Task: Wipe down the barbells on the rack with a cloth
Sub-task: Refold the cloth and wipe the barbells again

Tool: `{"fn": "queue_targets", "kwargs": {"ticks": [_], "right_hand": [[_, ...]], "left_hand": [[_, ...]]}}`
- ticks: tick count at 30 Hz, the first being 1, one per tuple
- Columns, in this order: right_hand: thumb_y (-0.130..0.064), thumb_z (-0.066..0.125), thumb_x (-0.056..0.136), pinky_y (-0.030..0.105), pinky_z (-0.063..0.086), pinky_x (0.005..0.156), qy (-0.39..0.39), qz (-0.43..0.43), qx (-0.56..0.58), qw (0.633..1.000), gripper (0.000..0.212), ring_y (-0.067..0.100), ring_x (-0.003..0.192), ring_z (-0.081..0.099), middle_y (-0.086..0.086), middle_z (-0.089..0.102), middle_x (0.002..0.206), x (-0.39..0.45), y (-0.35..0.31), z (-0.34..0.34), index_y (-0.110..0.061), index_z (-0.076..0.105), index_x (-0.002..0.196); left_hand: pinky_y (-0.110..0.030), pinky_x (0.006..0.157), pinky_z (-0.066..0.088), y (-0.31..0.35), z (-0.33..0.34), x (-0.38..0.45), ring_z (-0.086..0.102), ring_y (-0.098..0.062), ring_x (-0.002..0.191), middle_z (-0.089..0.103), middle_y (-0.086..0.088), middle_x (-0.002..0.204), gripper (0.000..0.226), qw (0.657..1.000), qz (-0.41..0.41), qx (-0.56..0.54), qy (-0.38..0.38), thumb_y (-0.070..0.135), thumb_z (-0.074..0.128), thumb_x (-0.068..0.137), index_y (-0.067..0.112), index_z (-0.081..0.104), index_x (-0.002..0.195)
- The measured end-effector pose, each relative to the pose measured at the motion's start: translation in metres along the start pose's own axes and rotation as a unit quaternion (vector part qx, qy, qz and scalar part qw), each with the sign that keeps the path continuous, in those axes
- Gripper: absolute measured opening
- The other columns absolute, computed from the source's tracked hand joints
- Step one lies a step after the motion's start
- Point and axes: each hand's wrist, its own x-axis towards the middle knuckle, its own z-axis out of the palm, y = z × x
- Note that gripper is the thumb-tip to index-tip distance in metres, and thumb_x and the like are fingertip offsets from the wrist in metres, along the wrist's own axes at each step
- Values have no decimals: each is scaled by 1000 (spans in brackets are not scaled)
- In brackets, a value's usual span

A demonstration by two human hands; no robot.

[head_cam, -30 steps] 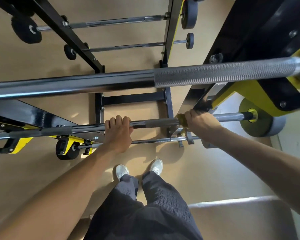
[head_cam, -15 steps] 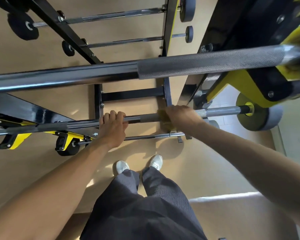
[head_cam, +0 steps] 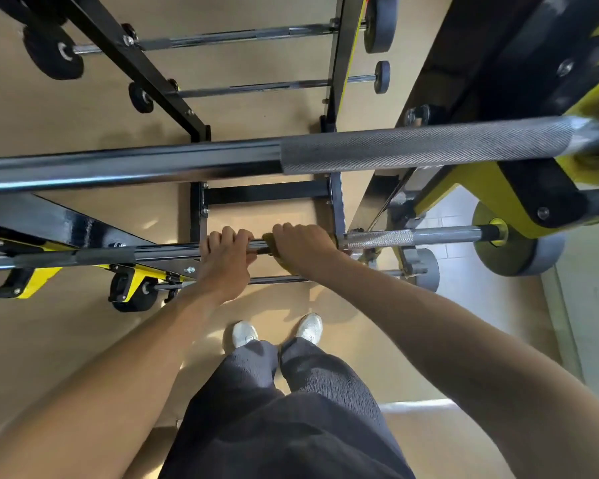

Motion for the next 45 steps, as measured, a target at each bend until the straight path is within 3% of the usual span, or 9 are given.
{"fn": "queue_targets", "kwargs": {"ticks": [3, 6, 9, 13, 21, 25, 29, 36, 45], "right_hand": [[-26, 63, 92, 29, 43, 67, -17, 8, 35, 999, 30, 18, 85, 62, -1, 59, 98, -19, 25, -5, -16, 49, 117], [-23, 61, 94, 30, 51, 62, -38, 80, 5, 996, 20, 16, 71, 60, -4, 56, 83, -54, 83, -5, -20, 49, 108], [-17, 61, 95, 36, 59, 74, -31, 63, -82, 994, 29, 19, 77, 64, 4, 62, 95, -80, 115, -5, -12, 47, 120], [-20, 44, 102, 35, 56, 81, -53, 37, -129, 990, 25, 21, 83, 60, 11, 58, 103, -71, 100, -9, -4, 44, 122], [-27, 49, 100, 33, 47, 69, -1, 26, -33, 999, 27, 23, 88, 64, 6, 62, 108, -15, 27, -2, -10, 49, 121], [-24, 65, 91, 39, 47, 91, 87, -10, -4, 996, 45, 24, 104, 61, 7, 62, 118, -37, 36, 15, -13, 46, 131], [-24, 69, 88, 42, 42, 101, 72, 22, -22, 997, 62, 25, 115, 58, 7, 56, 131, -74, 84, 13, -16, 37, 141], [-25, 60, 95, 42, 49, 96, 10, 105, -122, 987, 51, 31, 109, 60, 15, 56, 126, -81, 93, 9, -7, 37, 137], [-37, 57, 96, 42, 45, 94, 72, 14, -61, 995, 40, 26, 108, 59, 9, 59, 119, -7, -4, 19, -12, 47, 125]], "left_hand": [[-34, 93, 28, -4, 0, 0, 31, -15, 96, 41, 2, 108, 29, 1000, 6, -22, 0, 34, 48, 100, 24, 44, 127], [-34, 93, 27, -7, 0, 1, 30, -14, 96, 41, 5, 106, 29, 999, 7, -32, 2, 36, 48, 100, 24, 46, 126], [-35, 95, 26, -8, 3, 0, 33, -16, 99, 40, 4, 107, 29, 1000, 8, -30, 4, 36, 49, 100, 24, 45, 126], [-37, 92, 27, -4, 4, 0, 31, -18, 98, 36, 1, 107, 26, 1000, 4, -8, 5, 32, 47, 100, 23, 43, 125], [-35, 92, 25, 0, 0, 1, 25, -16, 94, 30, 2, 104, 25, 1000, -2, 9, -14, 30, 43, 102, 24, 40, 126], [-35, 94, 24, 2, -5, 1, 23, -15, 96, 33, 1, 109, 28, 1000, -8, 7, -26, 29, 42, 103, 24, 40, 130], [-37, 99, 23, -2, -6, 2, 30, -17, 102, 36, 2, 111, 32, 999, -6, -7, -39, 33, 41, 103, 25, 39, 133], [-36, 93, 23, -2, -3, 3, 24, -14, 96, 34, 2, 109, 27, 999, -4, -4, -39, 32, 38, 103, 27, 39, 130], [-35, 87, 23, -2, -5, 0, 26, -15, 96, 31, 4, 105, 28, 999, 14, -26, -32, 29, 41, 103, 29, 37, 130]]}}
